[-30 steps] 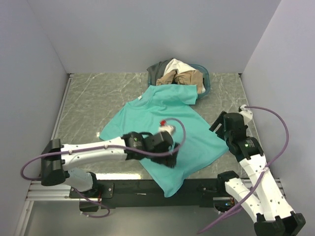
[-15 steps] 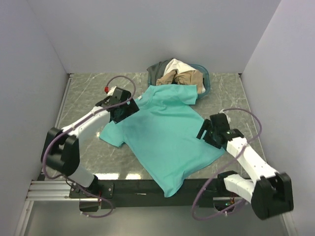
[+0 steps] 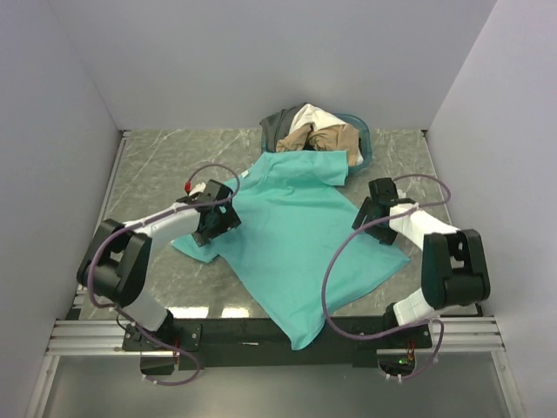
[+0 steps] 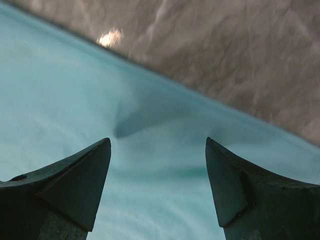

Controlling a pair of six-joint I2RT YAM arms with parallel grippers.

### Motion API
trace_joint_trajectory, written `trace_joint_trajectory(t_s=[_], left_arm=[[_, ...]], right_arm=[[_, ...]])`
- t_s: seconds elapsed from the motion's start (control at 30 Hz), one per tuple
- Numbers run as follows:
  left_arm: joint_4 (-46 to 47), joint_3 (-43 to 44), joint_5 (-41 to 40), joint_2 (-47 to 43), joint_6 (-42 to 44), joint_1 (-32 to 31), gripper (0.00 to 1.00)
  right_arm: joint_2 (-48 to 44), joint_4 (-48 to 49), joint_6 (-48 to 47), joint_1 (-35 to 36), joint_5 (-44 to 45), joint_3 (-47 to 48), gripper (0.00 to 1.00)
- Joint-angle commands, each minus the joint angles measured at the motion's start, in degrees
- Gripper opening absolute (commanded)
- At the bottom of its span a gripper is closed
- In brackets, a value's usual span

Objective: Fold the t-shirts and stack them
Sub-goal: Flatten the tshirt out

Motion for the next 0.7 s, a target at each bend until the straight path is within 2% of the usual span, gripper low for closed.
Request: trace_joint_trajectory(t_s=[0.0,0.17,0.4,0.43,0.57,0.67], left_arm=[[-4.07,-5.39,-0.83,-4.05,-4.48,-3.12,0.99],[-8.21,-10.14,-0.83,-9.51,-11.71,-15.15,1.0],[-16.12,-8.47,-0.31,-15.57,-22.41,-30.01,0.99],[-16.21,-8.12,-0.04,-16.02,-22.78,-32.81,0.99],[-15.34,-6.02,0.4,-16.55,-19.54,-37.39,1.0],[-19.52,-1.98,-4.33,-16.46,-16.37,-40.31,0.99]], right_arm=[[4.01,2.87,-2.69,-3.15,-1.2,5.07,0.82],[14.2,3.67,-7.36,-3.68,-3.94,13.79,0.82],[25.72,2.1,-12.36,-4.48,-6.75,32.2,0.79],[27.38,1.65,-12.8,-4.48,-6.92,34.33,0.79],[28.46,-0.02,-16.14,-4.39,-6.31,42.25,0.79],[25.04,-3.79,-16.85,-4.39,-3.24,44.55,0.78]])
